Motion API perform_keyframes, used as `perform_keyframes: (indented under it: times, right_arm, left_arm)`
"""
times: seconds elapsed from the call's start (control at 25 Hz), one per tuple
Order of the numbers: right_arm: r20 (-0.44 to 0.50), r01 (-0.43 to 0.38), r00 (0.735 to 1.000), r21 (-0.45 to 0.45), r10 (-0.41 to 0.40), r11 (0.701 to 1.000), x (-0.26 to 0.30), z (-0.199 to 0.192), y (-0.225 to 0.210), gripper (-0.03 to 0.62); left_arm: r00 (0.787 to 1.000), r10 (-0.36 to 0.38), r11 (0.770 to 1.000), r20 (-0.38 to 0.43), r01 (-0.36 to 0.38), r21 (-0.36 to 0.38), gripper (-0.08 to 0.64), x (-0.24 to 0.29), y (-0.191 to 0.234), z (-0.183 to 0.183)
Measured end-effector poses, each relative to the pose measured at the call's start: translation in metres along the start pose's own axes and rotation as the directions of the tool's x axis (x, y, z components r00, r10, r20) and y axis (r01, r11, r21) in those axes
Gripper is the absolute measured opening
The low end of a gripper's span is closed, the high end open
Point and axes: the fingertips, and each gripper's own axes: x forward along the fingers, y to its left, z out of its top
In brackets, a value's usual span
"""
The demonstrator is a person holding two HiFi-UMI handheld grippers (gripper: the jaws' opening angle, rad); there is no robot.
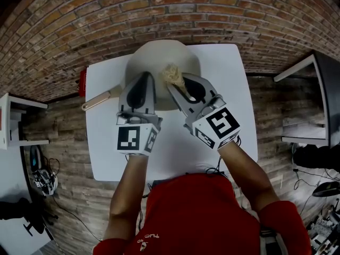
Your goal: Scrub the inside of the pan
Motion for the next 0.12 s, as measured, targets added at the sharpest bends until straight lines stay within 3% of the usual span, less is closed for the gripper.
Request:
perform_keyframes:
  times: [0.12]
  right_arm:
    - [0.002, -0.002, 1.0, 0.001, 0.002, 1.0, 0.0012, -0.0004, -0.0013, 0.086]
  left_arm:
    - [1.0, 0.001, 1.0, -0.001, -0.001, 0.002, 0.023, 0.0019, 0.0007, -0.0007]
